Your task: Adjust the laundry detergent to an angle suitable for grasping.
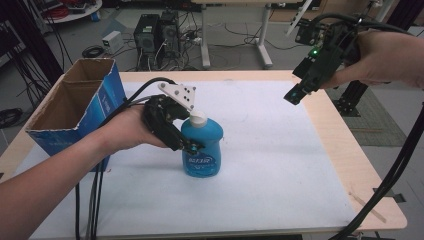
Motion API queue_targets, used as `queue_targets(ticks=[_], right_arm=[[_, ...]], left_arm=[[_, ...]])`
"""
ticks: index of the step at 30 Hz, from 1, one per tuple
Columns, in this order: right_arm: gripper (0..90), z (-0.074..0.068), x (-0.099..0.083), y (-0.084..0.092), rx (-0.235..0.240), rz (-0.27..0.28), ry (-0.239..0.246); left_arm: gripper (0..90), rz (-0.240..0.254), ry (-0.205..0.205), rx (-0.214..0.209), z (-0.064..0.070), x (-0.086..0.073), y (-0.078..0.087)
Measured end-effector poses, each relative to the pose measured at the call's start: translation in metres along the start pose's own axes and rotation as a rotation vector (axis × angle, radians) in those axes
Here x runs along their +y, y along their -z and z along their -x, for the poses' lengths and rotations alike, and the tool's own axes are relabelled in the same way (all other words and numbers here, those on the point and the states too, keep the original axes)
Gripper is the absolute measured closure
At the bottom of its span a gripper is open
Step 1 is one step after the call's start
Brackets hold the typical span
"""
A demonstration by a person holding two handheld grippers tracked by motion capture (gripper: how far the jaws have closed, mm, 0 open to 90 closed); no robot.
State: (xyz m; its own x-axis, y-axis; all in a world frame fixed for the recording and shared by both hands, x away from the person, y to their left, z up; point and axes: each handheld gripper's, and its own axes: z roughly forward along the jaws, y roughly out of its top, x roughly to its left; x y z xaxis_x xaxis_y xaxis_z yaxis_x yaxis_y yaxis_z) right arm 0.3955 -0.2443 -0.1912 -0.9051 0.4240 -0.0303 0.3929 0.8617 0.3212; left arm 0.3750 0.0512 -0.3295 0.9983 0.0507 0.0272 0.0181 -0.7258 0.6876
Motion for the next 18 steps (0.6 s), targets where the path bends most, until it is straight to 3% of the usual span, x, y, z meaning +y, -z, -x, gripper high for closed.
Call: queue_targets(ticks=[3, 5, 10, 12, 13, 16, 18], right_arm=[[12.0, -0.001, 0.002, -0.001, 0.002, 0.001, 0.007], [12.0, -0.002, 0.003, -0.001, 0.005, -0.002, 0.012], [12.1, -0.002, 0.003, 0.0, 0.006, 0.001, 0.016], [12.1, -0.002, 0.003, 0.001, 0.006, 0.004, 0.019], [12.0, -0.002, 0.002, 0.002, 0.006, 0.005, 0.018], [12.1, -0.001, 0.001, 0.003, 0.005, 0.007, 0.017], [12.1, -0.001, 0.001, 0.003, 0.003, 0.007, 0.016]], left_arm=[[39.6, -0.008, 0.008, 0.019, 0.001, 0.0, 0.0], [33.2, -0.032, 0.035, 0.039, 0.002, 0.001, 0.003], [21.6, -0.09, 0.085, 0.081, 0.007, -0.001, 0.022], [21.4, -0.09, 0.085, 0.081, 0.007, -0.001, 0.022], [19.4, -0.104, 0.121, 0.121, 0.011, -0.003, 0.04], [18.2, -0.139, 0.159, 0.186, 0.009, -0.002, 0.058], [18.1, -0.16, 0.209, 0.216, 0.005, 0.001, 0.071]])
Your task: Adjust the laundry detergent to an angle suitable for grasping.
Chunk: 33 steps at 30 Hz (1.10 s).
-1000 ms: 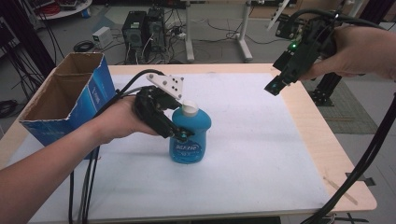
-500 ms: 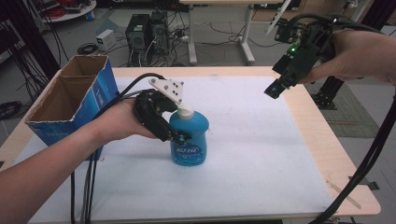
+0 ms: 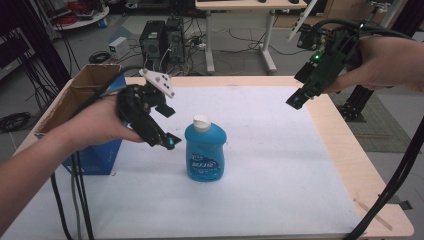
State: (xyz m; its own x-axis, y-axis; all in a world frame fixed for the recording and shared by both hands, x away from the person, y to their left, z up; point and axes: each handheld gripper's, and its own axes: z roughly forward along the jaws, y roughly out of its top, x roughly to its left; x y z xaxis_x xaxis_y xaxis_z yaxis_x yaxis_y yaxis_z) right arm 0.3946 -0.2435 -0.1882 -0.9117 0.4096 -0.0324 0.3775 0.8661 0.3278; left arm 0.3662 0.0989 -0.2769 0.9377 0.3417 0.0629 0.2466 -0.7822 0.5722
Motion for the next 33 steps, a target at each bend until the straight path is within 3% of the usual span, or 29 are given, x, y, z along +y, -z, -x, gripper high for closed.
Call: queue_targets(ticks=[2, 3, 5, 6, 10, 12, 14, 17, 20, 22, 29, 33], right_arm=[[12.1, 0.0, 0.0, 0.0, 0.0, -0.004, 0.0], [12.0, 0.0, 0.0, -0.001, 0.0, -0.006, 0.0], [12.1, 0.0, 0.0, -0.001, -0.001, -0.007, 0.0], [12.1, -0.001, 0.001, -0.001, 0.001, -0.007, 0.0], [12.0, -0.001, 0.001, -0.001, 0.003, -0.003, -0.001], [12.1, 0.0, 0.002, 0.0, 0.0, -0.003, 0.002], [12.0, 0.0, 0.002, 0.0, 0.002, 0.0, 0.004], [12.1, 0.001, 0.004, 0.0, 0.002, 0.001, -0.001], [12.0, 0.001, 0.005, 0.0, 0.001, 0.0, 0.004], [12.0, 0.002, 0.005, 0.0, 0.002, 0.002, 0.004], [12.0, 0.004, 0.004, 0.002, 0.007, 0.006, -0.002], [12.0, 0.004, 0.004, 0.004, 0.008, 0.016, -0.001]], left_arm=[[18.1, -0.012, 0.014, 0.022, -0.003, 0.002, 0.007], [18.1, -0.044, 0.041, 0.065, -0.01, 0.007, 0.024], [18.1, -0.058, 0.052, 0.077, -0.013, 0.01, 0.032], [18.1, -0.076, 0.064, 0.125, -0.018, 0.018, 0.051], [18.1, -0.14, 0.095, 0.182, -0.032, 0.031, 0.082], [18.1, -0.157, 0.1, 0.205, -0.036, 0.034, 0.089], [18.1, -0.21, 0.144, 0.248, -0.049, 0.039, 0.102], [18.1, -0.236, 0.17, 0.303, -0.061, 0.043, 0.111], [18.1, -0.234, 0.197, 0.322, -0.069, 0.045, 0.116], [18.0, -0.235, 0.206, 0.312, -0.072, 0.046, 0.116], [18.0, -0.249, 0.198, 0.295, -0.072, 0.048, 0.113], [18.0, -0.233, 0.176, 0.291, -0.067, 0.051, 0.114]])
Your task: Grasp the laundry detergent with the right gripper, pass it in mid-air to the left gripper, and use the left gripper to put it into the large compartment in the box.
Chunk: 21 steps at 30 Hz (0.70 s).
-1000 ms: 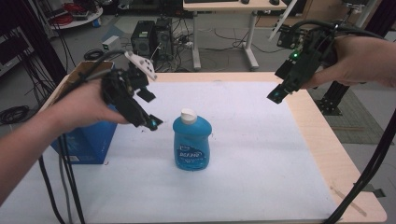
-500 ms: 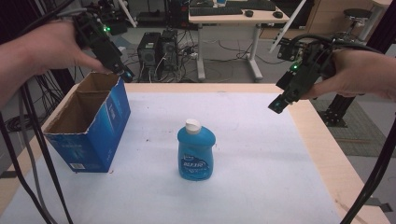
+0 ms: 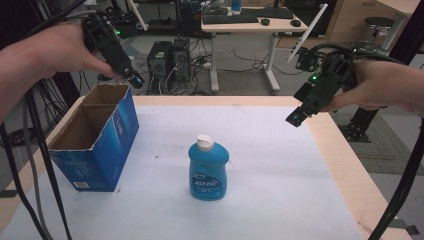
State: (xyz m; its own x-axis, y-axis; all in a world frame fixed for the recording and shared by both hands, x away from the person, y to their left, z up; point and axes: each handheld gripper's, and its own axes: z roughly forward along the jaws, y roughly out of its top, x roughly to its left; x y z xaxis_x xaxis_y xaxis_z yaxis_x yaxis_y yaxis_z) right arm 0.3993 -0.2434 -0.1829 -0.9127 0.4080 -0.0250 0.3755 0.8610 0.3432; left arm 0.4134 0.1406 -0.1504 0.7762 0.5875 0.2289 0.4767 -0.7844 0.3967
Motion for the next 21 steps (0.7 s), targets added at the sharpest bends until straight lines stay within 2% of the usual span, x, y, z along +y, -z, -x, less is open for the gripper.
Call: queue_targets(ticks=[8, 13, 21], right_arm=[[12.0, 0.0039, -0.0003, 0.0006, -0.003, 0.014, 0.01], [12.0, 0.0041, -0.001, 0.0028, -0.002, 0.064, 0.033], [12.0, -0.0001, -0.0042, -0.0012, 0.011, 0.129, 0.1]], left_arm=[[18.0, 0.006, -0.038, -0.022, 0.006, 0.0024, 0.0006], [18.0, 0.006, -0.052, -0.025, 0.0072, 0.0022, 0.0003], [18.1, 0.004, -0.057, -0.032, 0.0083, -0.0001, 0.0016]])
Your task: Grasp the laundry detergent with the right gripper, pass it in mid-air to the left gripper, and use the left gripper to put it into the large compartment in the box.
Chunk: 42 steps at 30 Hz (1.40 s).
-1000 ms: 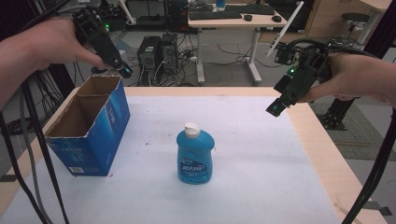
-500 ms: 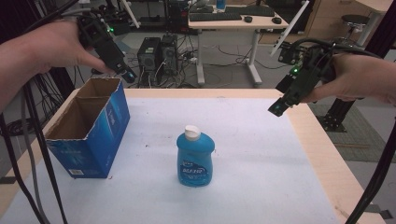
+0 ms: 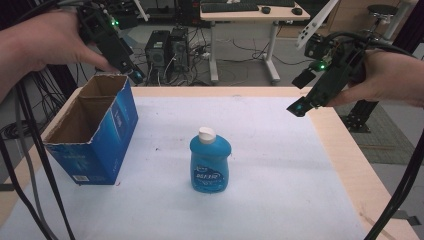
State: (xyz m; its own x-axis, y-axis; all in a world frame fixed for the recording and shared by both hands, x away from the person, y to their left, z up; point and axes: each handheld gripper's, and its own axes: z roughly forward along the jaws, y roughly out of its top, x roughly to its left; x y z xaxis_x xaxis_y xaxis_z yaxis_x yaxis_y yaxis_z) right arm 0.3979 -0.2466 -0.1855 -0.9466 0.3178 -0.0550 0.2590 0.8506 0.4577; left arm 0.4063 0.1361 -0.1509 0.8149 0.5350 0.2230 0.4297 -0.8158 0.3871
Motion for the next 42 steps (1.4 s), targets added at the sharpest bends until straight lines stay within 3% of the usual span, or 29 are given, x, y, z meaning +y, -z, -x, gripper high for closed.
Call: queue_targets(ticks=[7, 17, 42], right_arm=[[11.9, -0.004, -0.003, -0.007, 0.019, 0.043, 0.035], [11.9, -0.015, -0.007, -0.043, 0.085, 0.09, 0.058], [12.0, -0.042, 0.006, -0.115, 0.171, 0.122, 0.118]], left_arm=[[18.0, -0.001, -0.01, -0.005, 0.002, -0.001, -0.001], [18.0, -0.001, -0.018, -0.013, 0.002, -0.001, -0.004], [18.1, -0.007, -0.034, -0.023, 0.009, -0.001, -0.011]])
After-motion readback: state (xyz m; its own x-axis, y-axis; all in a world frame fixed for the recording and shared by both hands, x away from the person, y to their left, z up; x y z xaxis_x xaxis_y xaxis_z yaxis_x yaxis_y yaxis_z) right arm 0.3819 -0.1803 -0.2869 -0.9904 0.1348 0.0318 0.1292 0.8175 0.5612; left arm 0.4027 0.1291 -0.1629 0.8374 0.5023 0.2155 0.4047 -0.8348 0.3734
